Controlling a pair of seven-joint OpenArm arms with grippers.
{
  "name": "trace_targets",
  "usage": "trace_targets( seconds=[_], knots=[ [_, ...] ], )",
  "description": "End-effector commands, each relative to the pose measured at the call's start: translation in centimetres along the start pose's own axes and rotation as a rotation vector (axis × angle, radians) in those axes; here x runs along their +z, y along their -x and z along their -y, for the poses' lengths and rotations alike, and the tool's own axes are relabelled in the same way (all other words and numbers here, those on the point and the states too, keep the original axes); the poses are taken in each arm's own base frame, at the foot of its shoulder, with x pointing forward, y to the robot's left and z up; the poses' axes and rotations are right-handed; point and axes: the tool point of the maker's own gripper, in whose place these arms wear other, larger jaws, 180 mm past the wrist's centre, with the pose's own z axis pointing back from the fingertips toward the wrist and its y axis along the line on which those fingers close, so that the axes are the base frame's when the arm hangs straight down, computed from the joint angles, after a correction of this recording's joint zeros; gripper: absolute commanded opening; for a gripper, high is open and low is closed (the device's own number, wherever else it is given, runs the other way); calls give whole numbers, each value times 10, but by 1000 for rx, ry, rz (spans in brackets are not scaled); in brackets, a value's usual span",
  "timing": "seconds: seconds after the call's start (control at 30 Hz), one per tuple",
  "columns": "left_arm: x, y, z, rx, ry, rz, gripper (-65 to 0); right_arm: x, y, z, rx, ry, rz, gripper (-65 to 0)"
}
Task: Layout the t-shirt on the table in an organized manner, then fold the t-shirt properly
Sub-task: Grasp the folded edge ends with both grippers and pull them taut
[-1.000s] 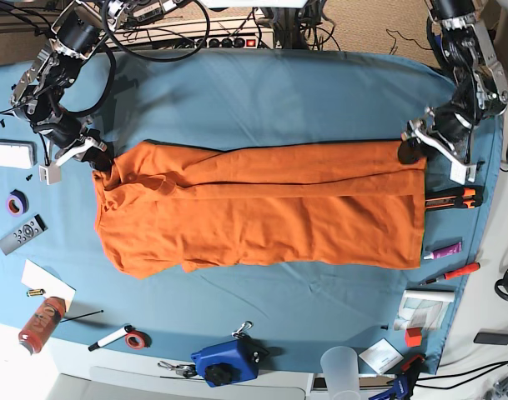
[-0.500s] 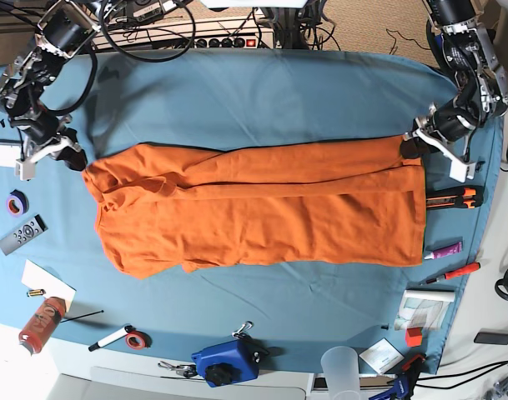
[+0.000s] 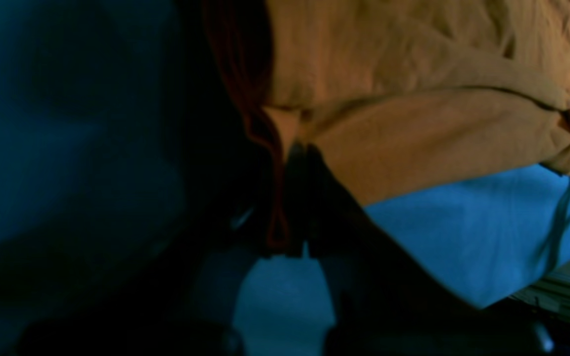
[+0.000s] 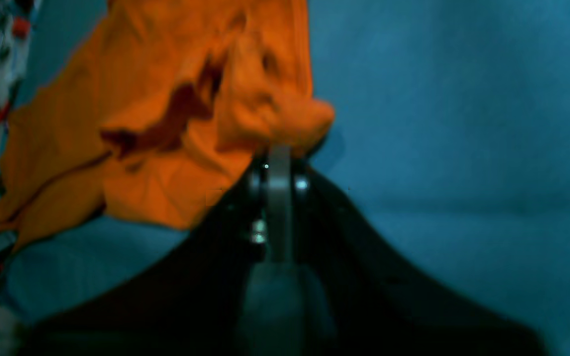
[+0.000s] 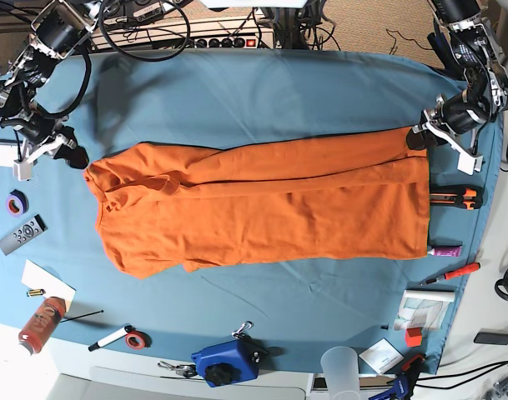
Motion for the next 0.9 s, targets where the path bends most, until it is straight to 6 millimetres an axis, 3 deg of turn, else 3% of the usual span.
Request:
trace_targets(
  seconds=[0.0,0.07,0.27,0.37,0.6,0.83,0.87],
  knots=[
    [5,-11,1,-18,3,29,-650,8,-17,-2,29,-6,35,-526],
    [5,-11,1,-19,3,28,-650,10,-21,-4,30,-24,46,-418],
    [5,-11,1,-19,3,29,-650,17,-49,1,50,3,168,-409],
    [5,-11,1,-22,5,31,-650,3,-35,6,46,40,106,-409],
    [5,-12,3,-43,13,35,-650,-38,-5,-15,2,-41,54,-409],
    [5,-12,3,-43,13,38,-650,-67,4,-32,78,-30,5,-415],
    [5,-13,3,-43,13,39,-650,-70,5,-35,83,-37,-4,-453]
  ],
)
